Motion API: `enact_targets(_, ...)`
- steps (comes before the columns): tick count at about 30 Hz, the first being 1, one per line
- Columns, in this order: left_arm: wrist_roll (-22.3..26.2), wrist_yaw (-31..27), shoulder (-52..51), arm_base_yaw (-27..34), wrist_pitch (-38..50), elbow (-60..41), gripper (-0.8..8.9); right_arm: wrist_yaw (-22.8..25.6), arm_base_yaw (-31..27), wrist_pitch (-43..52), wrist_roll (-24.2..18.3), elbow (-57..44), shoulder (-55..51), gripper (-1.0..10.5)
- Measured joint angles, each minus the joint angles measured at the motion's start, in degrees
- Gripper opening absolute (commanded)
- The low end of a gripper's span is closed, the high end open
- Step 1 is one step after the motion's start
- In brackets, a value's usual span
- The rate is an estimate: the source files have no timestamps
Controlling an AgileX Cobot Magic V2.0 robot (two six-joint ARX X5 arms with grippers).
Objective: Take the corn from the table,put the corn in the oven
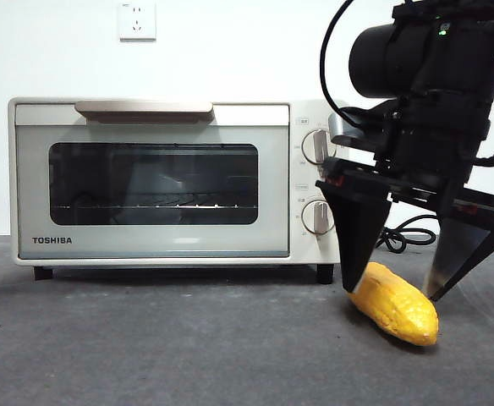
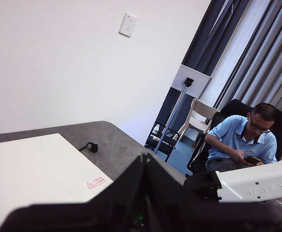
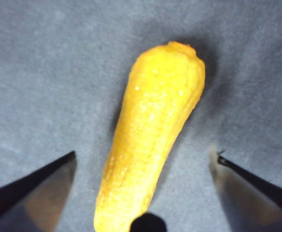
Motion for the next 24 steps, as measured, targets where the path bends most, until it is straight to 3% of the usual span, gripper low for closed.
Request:
enact_targets(6, 0.0, 0.0, 0.0, 0.0, 0.0, 0.0, -0.04, 0.0, 0.0, 0.0, -0.5, 0.0, 0.0, -0.1)
enact_targets(24, 1.6, 0.0, 1.6, 0.0, -2.9, 0.0, -0.05, -1.0, 1.4, -2.4, -1.5, 0.0, -3.9, -0.2)
